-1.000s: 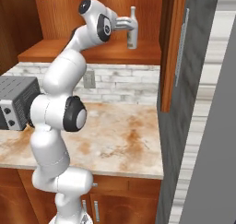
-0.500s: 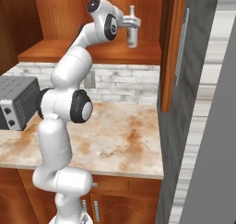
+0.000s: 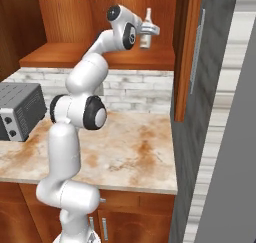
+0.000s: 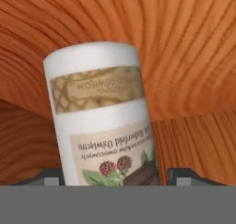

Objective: There is a bowl on the dining counter. Grab a lemon wedge from the fridge and place it in the bowl. Then get the liquor bottle and glass cup from the cabinet and place them next to the bowl.

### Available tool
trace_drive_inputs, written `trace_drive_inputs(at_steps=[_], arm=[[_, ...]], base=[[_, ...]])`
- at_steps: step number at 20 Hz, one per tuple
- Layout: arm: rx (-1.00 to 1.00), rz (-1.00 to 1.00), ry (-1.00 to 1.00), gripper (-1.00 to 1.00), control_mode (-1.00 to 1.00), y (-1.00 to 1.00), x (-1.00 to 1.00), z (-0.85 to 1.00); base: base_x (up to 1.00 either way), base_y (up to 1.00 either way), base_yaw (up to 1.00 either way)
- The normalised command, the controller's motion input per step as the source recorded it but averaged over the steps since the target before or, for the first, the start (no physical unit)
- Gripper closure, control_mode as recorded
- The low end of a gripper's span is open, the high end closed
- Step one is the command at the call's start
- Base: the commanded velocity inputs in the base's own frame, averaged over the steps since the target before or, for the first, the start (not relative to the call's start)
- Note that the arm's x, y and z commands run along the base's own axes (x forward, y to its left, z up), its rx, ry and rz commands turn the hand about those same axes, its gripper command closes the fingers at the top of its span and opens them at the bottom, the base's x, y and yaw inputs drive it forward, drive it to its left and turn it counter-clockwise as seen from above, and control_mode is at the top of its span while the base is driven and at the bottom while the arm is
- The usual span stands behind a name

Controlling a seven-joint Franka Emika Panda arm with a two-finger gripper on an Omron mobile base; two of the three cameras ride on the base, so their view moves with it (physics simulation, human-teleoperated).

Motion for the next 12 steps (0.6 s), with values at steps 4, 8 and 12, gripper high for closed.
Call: trace_drive_inputs(at_steps=[4, 8, 12], arm=[[0.08, 0.01, 0.0, 1.0, -1.0, -0.1, -0.03, 0.0], [0.08, 0.04, -0.01, 1.0, -1.0, 0.0, -0.58, 0.12], [0.04, 0.13, -0.08, 1.0, -1.0, 0.26, -1.0, 0.13]], base=[[0.0, 0.0, 0.0], [0.0, 0.0, 0.0], [0.0, 0.0, 0.0]])
